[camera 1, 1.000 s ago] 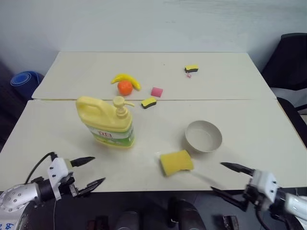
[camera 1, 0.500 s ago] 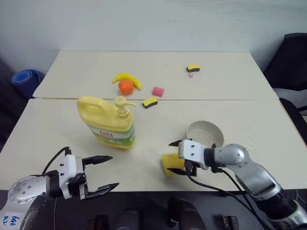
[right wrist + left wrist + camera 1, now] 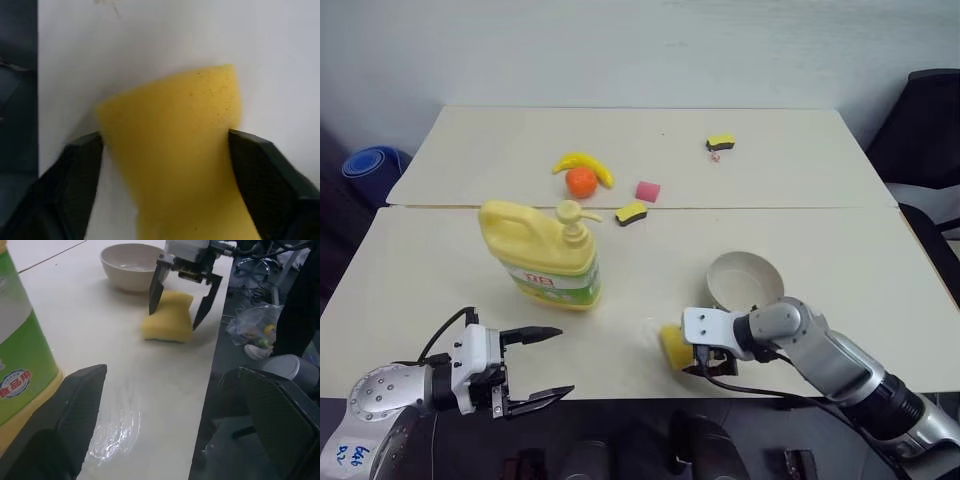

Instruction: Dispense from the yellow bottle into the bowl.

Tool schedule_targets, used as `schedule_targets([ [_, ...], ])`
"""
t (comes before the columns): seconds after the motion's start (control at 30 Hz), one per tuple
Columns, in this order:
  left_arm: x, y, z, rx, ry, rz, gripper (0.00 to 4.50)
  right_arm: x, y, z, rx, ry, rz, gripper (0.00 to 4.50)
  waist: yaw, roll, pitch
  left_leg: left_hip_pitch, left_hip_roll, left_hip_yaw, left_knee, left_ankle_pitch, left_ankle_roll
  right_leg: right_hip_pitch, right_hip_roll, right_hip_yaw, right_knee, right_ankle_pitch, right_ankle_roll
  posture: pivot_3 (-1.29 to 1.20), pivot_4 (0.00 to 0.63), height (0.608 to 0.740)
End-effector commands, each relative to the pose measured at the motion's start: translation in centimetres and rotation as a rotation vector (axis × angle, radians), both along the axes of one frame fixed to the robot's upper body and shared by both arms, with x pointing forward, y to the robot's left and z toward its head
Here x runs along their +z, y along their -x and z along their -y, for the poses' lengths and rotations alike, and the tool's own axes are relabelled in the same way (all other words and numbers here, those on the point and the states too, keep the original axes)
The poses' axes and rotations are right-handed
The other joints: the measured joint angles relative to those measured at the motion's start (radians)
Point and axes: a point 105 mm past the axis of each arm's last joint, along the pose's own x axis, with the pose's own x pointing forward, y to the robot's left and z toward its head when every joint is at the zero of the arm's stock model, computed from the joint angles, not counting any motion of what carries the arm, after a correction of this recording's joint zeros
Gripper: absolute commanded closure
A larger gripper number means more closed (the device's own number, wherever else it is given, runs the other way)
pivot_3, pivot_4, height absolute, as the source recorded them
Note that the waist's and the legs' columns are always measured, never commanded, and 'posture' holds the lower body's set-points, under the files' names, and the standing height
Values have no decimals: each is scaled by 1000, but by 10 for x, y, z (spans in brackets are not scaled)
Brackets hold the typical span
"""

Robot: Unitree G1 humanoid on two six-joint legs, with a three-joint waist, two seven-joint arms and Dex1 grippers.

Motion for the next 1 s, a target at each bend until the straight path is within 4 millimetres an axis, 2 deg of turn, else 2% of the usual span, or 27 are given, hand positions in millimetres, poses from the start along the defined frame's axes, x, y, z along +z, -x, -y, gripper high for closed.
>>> schedule_targets([
  [0.03, 1, -1, 0, -7, -4, 20, 0, -5, 3, 3, 27, 44, 3, 2019, 0, 0, 0, 0, 0, 0, 0, 0, 0, 0, 0, 0, 0, 0, 0, 0, 150, 740],
  [0.2, 0, -3, -1, -7, -5, 23, 0, 2, 6, -3, 58, 0, 4, 3680, 0, 0, 0, 0, 0, 0, 0, 0, 0, 0, 0, 0, 0, 0, 0, 0, 150, 740],
  [0.27, 0, -4, -2, -1, -1, 22, 0, 15, 10, -12, 85, -76, 5, 4312, 0, 0, 0, 0, 0, 0, 0, 0, 0, 0, 0, 0, 0, 0, 0, 0, 150, 740],
  [0.33, -1, -4, -3, 2, 3, 18, 0, 24, 16, -18, 111, -138, -20, 4451, 0, 0, 0, 0, 0, 0, 0, 0, 0, 0, 0, 0, 0, 0, 0, 0, 150, 740],
  [0.4, 4, -5, -1, 6, 27, 26, 0, 48, 24, -24, 167, -296, -14, 4451, 0, 0, 0, 0, 0, 0, 0, 0, 0, 0, 0, 0, 0, 0, 0, 0, 150, 740],
  [0.47, 14, -5, 4, -8, 76, 46, 0, 78, 26, -16, 170, -455, 22, 4451, 5, 0, 0, 0, 0, 0, 0, 0, -1, 0, 0, -1, 0, 0, 0, 0, 150, 740],
  [0.53, 17, -4, 7, -23, 98, 42, 0, 90, 23, -6, 125, -510, 49, 4451, 5, -1, 0, 0, 0, 0, 0, 0, 0, 1, 0, 0, -1, 1, 1, 0, 150, 740],
  [0.6, 21, -5, 11, -33, 110, 47, 0, 105, 18, 13, 43, -550, 68, 4451, 6, -1, 0, 0, 0, 0, 0, 0, 0, 2, 0, 0, -1, 1, 2, 0, 150, 740],
  [0.7, 31, -12, 17, -32, 148, 77, 0, 139, 1, 59, -168, -626, 104, 4451, 8, 0, 0, 0, -1, -1, 0, 0, 1, 2, -1, 0, -1, 1, 2, 0, 150, 740],
  [0.77, 35, -15, 20, -32, 159, 87, 0, 149, -9, 85, -294, -640, 124, 4451, 7, 0, 0, 0, -1, -1, 0, 1, 1, 2, -1, 1, -1, 1, 2, 0, 150, 740],
  [0.83, 38, -19, 25, -37, 176, 98, 0, 136, -27, 140, -482, -479, 172, 4451, 6, 0, 0, 0, 0, -1, 0, 1, 1, 2, -1, 1, -1, 1, 2, 0, 150, 740],
  [0.9, 40, -22, 28, -42, 185, 103, 0, 126, -38, 183, -613, -375, 213, 4451, 6, 0, 0, 0, -1, 0, 0, 1, 1, 2, -1, 1, -1, 1, 2, 0, 150, 740],
  [1.0, 38, -22, 32, -72, 171, 108, 0, 89, -53, 252, -800, -170, 275, 4451, 4, -1, -1, 1, -3, 3, 0, 2, 3, 2, -1, 2, 0, 1, 2, 0, 150, 740],
])
